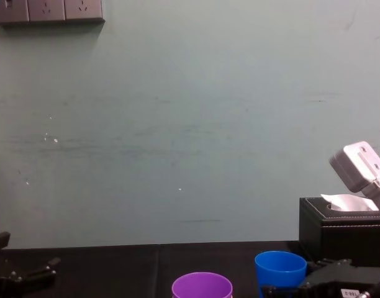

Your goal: Stack the three plastic cups sequentially using one hand.

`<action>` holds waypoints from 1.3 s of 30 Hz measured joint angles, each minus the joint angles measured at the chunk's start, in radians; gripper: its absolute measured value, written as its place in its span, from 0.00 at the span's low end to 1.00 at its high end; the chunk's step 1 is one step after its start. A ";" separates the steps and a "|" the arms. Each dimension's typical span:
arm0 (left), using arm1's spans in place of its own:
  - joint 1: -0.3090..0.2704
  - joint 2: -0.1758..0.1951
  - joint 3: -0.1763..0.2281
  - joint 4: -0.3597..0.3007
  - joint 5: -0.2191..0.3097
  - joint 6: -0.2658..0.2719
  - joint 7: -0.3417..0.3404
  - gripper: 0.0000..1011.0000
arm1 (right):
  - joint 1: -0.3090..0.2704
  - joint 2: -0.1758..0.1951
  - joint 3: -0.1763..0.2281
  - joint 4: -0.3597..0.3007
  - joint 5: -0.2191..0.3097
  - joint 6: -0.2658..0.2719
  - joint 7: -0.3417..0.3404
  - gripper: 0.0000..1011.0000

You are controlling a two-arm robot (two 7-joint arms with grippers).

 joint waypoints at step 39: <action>0.000 0.000 0.000 0.000 0.000 0.000 0.000 1.00 | -0.002 0.002 -0.002 -0.003 0.002 0.001 0.000 0.72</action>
